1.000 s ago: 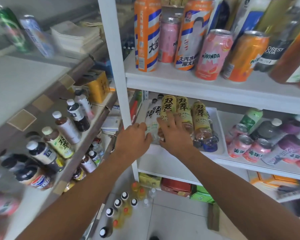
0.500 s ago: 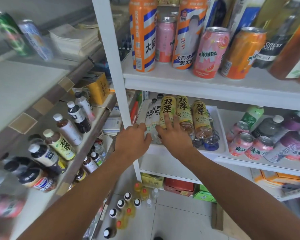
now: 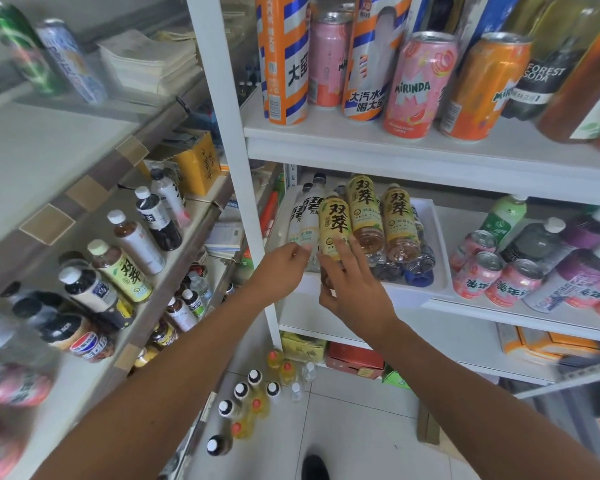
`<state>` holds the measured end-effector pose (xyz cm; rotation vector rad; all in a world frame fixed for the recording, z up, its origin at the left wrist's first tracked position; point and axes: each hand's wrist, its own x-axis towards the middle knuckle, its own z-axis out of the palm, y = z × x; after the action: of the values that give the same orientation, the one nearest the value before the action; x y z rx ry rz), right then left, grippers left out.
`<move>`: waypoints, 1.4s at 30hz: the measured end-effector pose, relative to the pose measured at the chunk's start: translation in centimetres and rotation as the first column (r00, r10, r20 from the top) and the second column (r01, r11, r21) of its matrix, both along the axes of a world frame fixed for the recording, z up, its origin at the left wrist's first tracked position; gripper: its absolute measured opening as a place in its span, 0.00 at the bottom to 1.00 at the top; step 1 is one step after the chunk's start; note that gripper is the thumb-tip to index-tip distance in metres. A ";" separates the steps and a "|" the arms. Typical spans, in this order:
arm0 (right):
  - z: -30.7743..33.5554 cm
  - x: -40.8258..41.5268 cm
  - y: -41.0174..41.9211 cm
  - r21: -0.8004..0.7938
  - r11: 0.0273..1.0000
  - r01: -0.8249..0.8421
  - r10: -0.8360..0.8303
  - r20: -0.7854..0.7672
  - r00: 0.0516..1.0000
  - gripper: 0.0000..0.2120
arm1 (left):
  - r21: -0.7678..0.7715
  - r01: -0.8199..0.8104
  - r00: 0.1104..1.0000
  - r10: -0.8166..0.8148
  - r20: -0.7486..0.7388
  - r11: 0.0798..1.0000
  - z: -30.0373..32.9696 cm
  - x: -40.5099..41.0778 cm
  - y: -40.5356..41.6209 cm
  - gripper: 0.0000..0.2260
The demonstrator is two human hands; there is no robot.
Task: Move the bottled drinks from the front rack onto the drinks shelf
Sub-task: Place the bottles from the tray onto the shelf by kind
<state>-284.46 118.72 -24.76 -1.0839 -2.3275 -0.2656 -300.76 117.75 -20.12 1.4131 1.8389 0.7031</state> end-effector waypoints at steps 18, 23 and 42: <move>0.6 -3.6 -3.1 -0.005 0.770 -0.638 0.632 -0.141 0.762 0.12 | -0.068 -0.468 0.549 0.349 0.760 0.881 -1.0 -3.2 -6.2 0.19; 3.3 -8.5 -4.8 -0.109 0.668 -0.736 0.664 -0.358 0.656 0.12 | 0.095 -0.605 0.614 0.387 0.688 0.791 2.0 -6.9 -9.9 0.22; 15.9 -29.1 -17.4 -0.550 0.184 -0.815 0.565 -0.619 0.546 0.27 | 0.432 -0.791 0.611 0.601 0.515 0.435 13.1 -19.4 -29.5 0.21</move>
<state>-313.51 101.31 -8.89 -0.1341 -2.3702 1.3882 -320.19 88.22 -6.98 0.6987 2.0084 2.0264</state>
